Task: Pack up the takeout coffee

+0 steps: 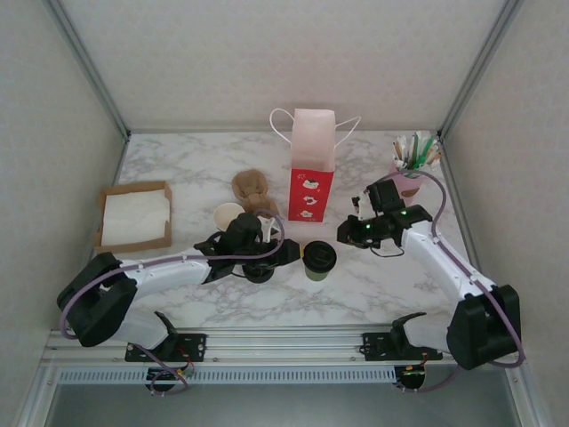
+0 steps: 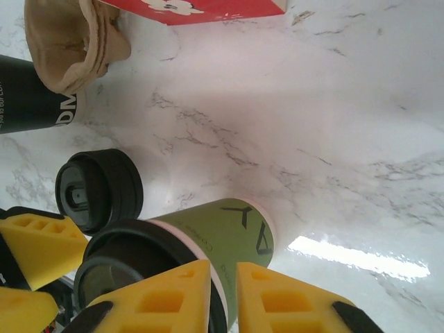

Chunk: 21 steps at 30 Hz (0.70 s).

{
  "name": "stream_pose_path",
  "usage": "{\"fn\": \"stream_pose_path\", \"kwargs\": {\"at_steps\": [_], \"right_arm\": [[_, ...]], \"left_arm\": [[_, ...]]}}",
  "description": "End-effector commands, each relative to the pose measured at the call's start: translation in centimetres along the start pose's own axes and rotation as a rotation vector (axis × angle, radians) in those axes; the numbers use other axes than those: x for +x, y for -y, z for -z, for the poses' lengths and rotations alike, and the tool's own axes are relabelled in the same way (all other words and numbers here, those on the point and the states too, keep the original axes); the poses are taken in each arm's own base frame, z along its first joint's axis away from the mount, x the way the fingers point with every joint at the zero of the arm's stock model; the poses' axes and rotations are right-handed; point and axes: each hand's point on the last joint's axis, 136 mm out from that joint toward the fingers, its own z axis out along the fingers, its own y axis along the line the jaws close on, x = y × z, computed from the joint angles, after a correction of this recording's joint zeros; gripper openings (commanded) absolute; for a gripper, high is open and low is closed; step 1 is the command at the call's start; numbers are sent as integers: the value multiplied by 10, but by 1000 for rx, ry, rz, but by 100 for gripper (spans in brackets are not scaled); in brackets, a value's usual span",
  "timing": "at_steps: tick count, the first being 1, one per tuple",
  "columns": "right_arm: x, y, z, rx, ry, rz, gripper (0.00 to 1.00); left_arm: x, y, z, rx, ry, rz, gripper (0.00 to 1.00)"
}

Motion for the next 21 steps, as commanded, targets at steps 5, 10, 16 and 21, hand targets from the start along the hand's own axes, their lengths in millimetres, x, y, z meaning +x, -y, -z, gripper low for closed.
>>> {"fn": "stream_pose_path", "kwargs": {"at_steps": [5,10,16,21], "right_arm": [[25,-9,23,-51,10,-17,0],[44,-13,22,-111,-30,-39,0],[53,-10,11,-140,-64,-68,0],[53,-11,4,-160,-77,-77,0]], "left_arm": [[-11,14,5,19,19,-32,43],[-13,19,-1,39,-11,-43,33],[-17,12,-6,28,-29,-44,34],[-16,4,-10,11,-36,-38,32]]}}
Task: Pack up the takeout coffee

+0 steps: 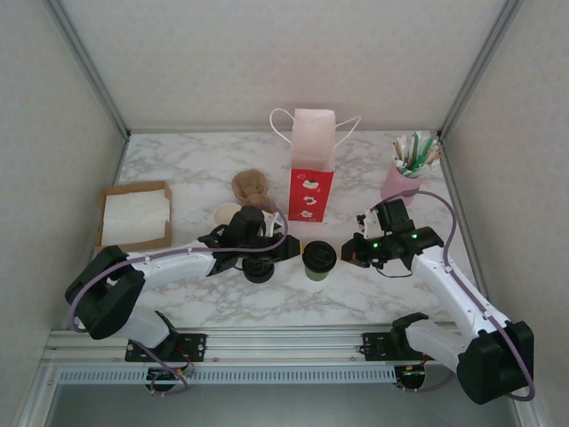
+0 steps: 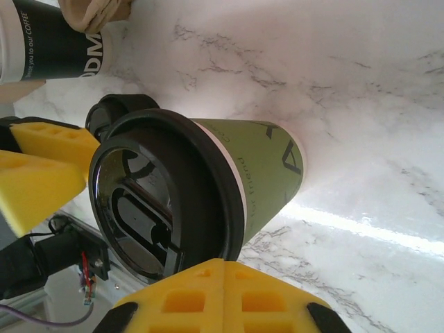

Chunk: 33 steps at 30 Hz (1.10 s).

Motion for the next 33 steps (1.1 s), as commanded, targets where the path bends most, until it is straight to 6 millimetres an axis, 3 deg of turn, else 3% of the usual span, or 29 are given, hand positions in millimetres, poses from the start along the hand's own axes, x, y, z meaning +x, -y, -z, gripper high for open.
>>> {"fn": "stream_pose_path", "kwargs": {"at_steps": [1,20,33], "right_arm": [[2,-5,-7,-39,-22,-8,0],[-3,-2,-21,-34,-46,-11,0],[-8,-9,-20,-38,-46,8,0]], "left_arm": [[-3,3,-2,13,-9,-23,32],[8,-7,-8,24,-23,1,33],[19,-22,-11,0,-39,28,26]]}}
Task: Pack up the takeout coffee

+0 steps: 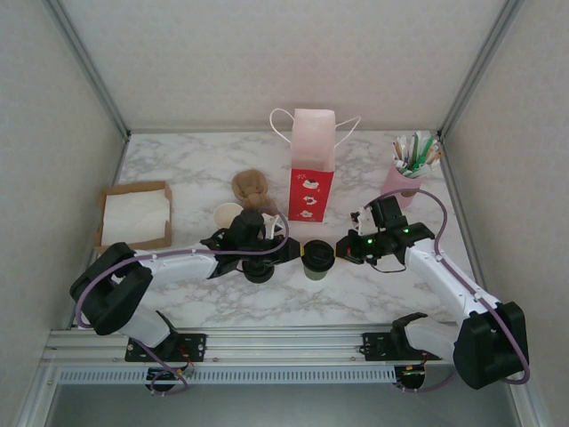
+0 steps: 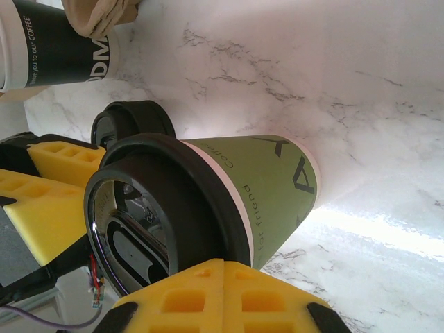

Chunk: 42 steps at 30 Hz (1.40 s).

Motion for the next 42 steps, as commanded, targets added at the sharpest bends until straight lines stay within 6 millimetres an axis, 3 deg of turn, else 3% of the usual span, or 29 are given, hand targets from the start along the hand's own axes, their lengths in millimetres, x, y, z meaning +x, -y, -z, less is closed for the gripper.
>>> {"fn": "stream_pose_path", "kwargs": {"at_steps": [1,27,30,35,42], "right_arm": [[1,-6,-2,-4,-18,8,0],[3,1,-12,27,-47,-1,0],[3,2,-13,29,-46,0,0],[-1,-1,-9,36,-32,9,0],[-13,-6,-8,45,-19,33,0]], "left_arm": [[16,-21,-4,-45,-39,39,25],[34,-50,-9,-80,-57,95,20],[32,-41,-7,-66,-49,86,22],[21,-19,-1,-48,-21,45,33],[23,-15,3,-56,-29,45,41]]}}
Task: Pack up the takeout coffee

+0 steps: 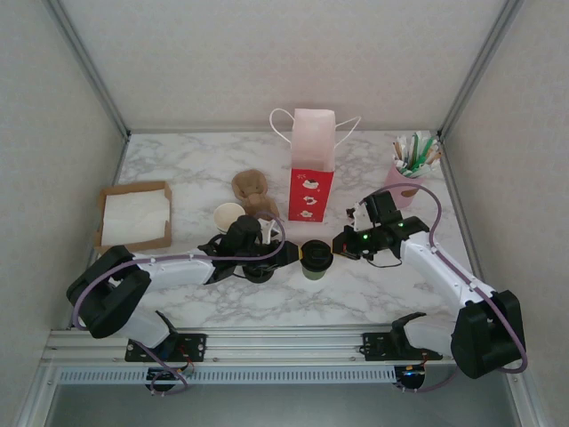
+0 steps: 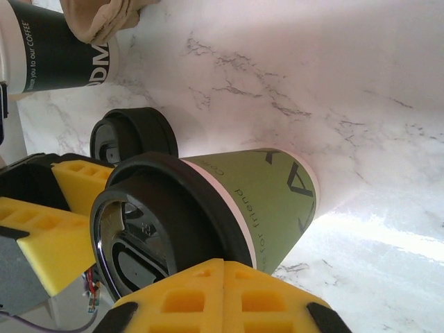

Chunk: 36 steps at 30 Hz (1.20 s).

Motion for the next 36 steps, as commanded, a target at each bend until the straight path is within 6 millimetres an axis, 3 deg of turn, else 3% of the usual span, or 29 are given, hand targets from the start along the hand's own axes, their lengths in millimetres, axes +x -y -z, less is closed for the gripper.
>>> {"fn": "stream_pose_path", "kwargs": {"at_steps": [1,13,19,28,31,36], "right_arm": [[-4,-1,-2,26,-9,15,0],[-29,-9,-5,37,3,43,0],[-32,-7,9,81,44,49,0],[-8,-3,20,67,40,32,0],[1,-6,19,30,29,23,0],[9,-6,14,-5,7,9,0]], "left_arm": [[14,-5,-1,-47,-43,4,42],[15,10,8,-33,-22,-16,56],[10,18,12,-25,-3,-27,57],[0,20,20,9,9,-25,49],[-3,25,19,40,-6,-33,48],[-10,17,14,36,-21,-27,43]]}}
